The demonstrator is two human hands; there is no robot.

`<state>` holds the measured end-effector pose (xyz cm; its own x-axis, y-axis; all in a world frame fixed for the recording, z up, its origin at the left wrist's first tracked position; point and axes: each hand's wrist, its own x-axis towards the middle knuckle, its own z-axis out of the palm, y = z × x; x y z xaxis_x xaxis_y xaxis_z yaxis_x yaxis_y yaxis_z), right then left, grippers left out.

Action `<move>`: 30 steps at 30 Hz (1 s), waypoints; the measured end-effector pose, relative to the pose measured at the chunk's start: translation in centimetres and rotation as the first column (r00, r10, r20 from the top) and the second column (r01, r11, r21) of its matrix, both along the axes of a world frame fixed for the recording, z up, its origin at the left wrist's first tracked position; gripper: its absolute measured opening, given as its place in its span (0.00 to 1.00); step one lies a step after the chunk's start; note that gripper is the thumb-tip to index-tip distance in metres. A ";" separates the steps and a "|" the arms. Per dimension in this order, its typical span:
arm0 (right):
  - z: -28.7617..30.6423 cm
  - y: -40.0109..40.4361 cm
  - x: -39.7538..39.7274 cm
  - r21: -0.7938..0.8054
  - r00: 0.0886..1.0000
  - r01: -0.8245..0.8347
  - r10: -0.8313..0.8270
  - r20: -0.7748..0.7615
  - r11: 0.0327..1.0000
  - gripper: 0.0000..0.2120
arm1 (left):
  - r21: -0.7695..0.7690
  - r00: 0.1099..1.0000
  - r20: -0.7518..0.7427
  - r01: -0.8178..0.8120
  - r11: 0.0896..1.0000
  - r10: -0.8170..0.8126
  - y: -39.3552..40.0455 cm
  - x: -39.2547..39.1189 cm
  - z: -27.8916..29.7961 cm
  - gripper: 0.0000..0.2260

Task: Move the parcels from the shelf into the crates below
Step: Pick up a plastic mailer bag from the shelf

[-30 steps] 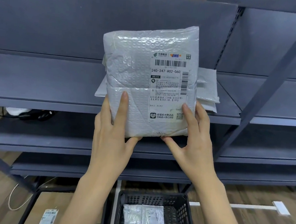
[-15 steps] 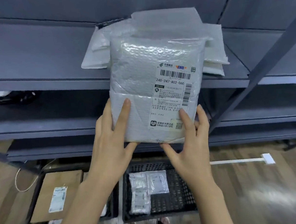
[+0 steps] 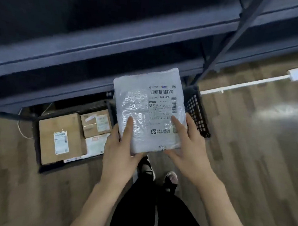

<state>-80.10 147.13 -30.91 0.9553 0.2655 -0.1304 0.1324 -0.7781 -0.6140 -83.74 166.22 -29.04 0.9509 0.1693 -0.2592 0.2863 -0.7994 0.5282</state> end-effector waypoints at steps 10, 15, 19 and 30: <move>-19.2 -6.5 0.5 -0.150 0.943 -0.113 0.058 -0.327 0.982 0.47 | 0.012 0.964 -0.264 0.040 0.999 -0.035 -5.5 -0.6 -19.8 0.47; -26.8 -6.6 4.0 -0.208 0.922 -0.157 0.068 -0.381 0.966 0.47 | 0.001 0.954 -0.289 0.079 0.997 -0.076 -5.5 3.0 -27.9 0.48; -32.7 -4.5 5.7 -0.251 0.910 -0.239 0.126 -0.396 0.938 0.47 | 0.005 0.926 -0.368 0.091 0.996 -0.083 -4.0 4.3 -34.0 0.50; -44.8 -1.7 6.8 -0.280 0.794 -0.421 0.202 -0.573 0.863 0.48 | -0.181 0.814 -0.581 -0.126 0.975 -0.003 -1.6 3.3 -46.2 0.39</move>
<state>-73.29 145.44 -75.75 0.5900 0.3614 -0.7219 0.1637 -0.9292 -0.3314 -80.42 164.58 -75.28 0.6056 0.1053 -0.7888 0.6333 -0.6640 0.3976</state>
